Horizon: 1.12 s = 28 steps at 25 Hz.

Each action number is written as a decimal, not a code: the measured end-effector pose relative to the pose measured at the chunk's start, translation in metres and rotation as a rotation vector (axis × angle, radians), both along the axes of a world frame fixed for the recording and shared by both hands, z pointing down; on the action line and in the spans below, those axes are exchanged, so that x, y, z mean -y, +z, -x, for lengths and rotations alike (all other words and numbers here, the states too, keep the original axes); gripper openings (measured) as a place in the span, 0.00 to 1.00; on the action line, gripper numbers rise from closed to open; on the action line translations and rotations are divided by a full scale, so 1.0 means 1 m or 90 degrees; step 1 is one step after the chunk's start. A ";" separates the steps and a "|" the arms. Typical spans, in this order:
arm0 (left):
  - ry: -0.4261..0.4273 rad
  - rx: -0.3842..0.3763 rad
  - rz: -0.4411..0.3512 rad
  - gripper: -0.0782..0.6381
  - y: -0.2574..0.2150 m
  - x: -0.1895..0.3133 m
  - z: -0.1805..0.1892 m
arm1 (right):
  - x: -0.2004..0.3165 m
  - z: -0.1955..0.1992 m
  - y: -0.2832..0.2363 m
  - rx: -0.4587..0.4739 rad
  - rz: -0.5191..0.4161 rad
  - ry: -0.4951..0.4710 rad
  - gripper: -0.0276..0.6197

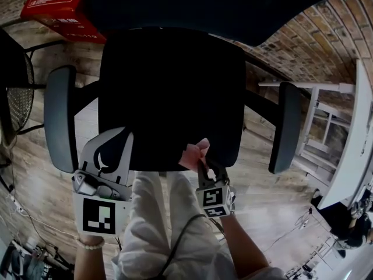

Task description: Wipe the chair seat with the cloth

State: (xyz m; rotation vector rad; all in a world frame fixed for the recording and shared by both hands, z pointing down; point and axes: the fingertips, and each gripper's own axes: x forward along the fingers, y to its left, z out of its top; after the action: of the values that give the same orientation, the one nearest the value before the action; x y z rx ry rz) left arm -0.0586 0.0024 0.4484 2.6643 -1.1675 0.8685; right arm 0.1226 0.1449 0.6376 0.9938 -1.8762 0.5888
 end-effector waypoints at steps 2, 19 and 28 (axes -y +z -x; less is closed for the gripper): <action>-0.007 0.001 0.003 0.13 -0.002 -0.002 0.004 | -0.005 0.030 0.002 0.025 -0.001 -0.042 0.13; -0.121 0.020 0.004 0.13 -0.041 -0.017 0.084 | -0.037 0.237 -0.001 0.149 -0.014 -0.380 0.13; -0.131 0.010 0.005 0.13 -0.043 -0.017 0.080 | -0.040 0.183 0.010 0.099 0.008 -0.363 0.13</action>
State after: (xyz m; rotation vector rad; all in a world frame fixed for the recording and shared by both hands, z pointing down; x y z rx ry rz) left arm -0.1391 0.0192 0.4055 2.4788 -1.4083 0.8581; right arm -0.0600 0.1844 0.6473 0.3721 -2.1634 0.3385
